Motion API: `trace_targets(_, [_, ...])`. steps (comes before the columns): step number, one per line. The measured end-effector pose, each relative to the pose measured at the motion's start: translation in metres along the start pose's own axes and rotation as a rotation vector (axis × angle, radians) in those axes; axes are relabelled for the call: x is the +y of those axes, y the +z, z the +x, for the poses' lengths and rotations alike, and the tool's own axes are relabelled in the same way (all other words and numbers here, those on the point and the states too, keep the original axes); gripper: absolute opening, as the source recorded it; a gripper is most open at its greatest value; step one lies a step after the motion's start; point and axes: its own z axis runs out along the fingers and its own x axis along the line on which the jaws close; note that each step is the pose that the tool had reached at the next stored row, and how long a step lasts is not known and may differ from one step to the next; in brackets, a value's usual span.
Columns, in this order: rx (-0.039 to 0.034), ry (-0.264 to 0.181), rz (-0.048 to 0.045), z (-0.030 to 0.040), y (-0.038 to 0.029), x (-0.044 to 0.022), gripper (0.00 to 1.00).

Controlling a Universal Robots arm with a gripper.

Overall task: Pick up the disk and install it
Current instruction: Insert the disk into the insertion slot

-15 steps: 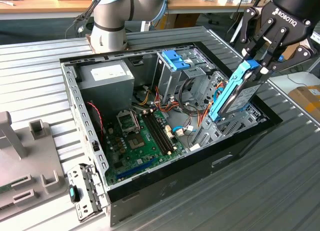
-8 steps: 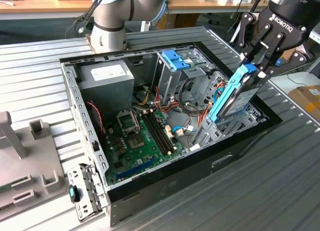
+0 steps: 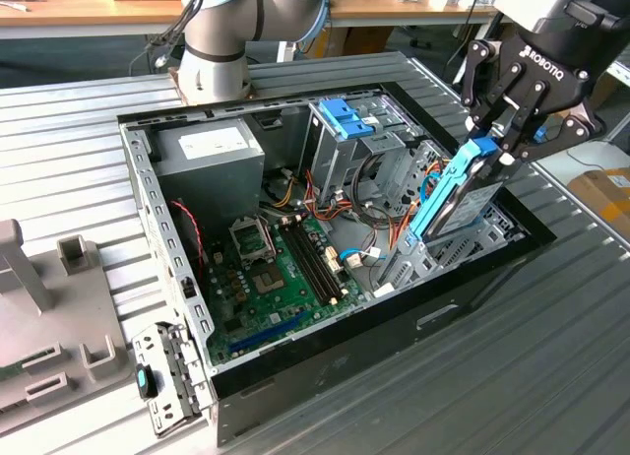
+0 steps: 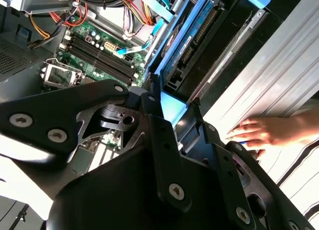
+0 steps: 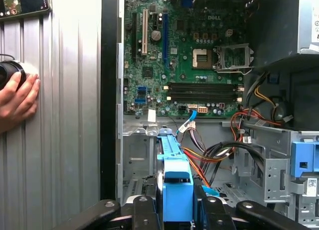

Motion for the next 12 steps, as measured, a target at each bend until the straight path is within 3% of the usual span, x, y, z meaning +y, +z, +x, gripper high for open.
trace_targets(6, [0.0,0.0,0.0,0.0002,0.0071,0.0,0.36])
trace_targets(12, [-0.0001,0.0,0.0,0.002,0.0261,0.0001,0.36])
